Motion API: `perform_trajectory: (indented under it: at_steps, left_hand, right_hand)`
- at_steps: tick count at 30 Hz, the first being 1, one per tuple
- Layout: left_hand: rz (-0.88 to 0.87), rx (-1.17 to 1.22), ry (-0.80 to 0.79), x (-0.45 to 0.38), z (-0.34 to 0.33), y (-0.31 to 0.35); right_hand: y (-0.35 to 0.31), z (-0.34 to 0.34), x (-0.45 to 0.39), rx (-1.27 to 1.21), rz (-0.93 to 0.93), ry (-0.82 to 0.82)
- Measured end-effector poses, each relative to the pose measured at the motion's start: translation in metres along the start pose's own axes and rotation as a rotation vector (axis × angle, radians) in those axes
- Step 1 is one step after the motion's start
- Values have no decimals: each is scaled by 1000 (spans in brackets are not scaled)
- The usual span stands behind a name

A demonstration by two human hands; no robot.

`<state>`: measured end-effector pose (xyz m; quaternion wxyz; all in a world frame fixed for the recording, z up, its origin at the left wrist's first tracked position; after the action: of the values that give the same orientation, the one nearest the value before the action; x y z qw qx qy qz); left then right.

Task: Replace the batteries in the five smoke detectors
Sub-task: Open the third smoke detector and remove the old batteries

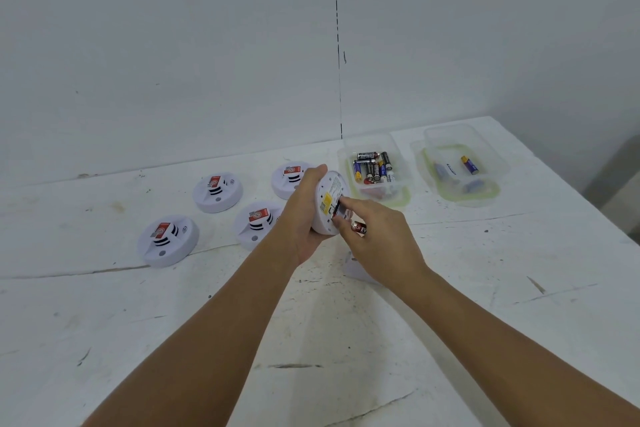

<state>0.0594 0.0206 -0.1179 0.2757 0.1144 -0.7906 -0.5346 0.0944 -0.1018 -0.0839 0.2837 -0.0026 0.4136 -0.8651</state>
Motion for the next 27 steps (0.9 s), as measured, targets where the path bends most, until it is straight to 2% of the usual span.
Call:
perform_trajectory:
  at_steps: [8,14,16,21,27]
  left_hand:
    - [18,-21,-9,4,5,-1]
    - [0,49,29,2,6,2]
    - [-11,65,44,1,4,3]
    - [-26,87,38,-1,1,0]
    - [-56,66,26,-2,-6,3]
  right_hand:
    - [-7,0,1,84,73,-25]
    - [-8,2,-1,53,86,-21]
    - [-3,2,-2,-32,-4,-34]
    - [9,-8,-4,-470,-268,-121]
    - [29,-24,-4,-990,-704,-252]
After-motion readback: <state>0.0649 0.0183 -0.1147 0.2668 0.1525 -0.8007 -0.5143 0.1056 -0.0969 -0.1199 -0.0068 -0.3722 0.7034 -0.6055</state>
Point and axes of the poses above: each hand's wrist, its own x-axis away from the middle knuckle, its own z-axis out of the back of the hand, y = z × x, the point moved 9 cm from there along -x, towards the middle knuckle, and after that the axes turned 9 degrees about -z, right-handed, at the moved point
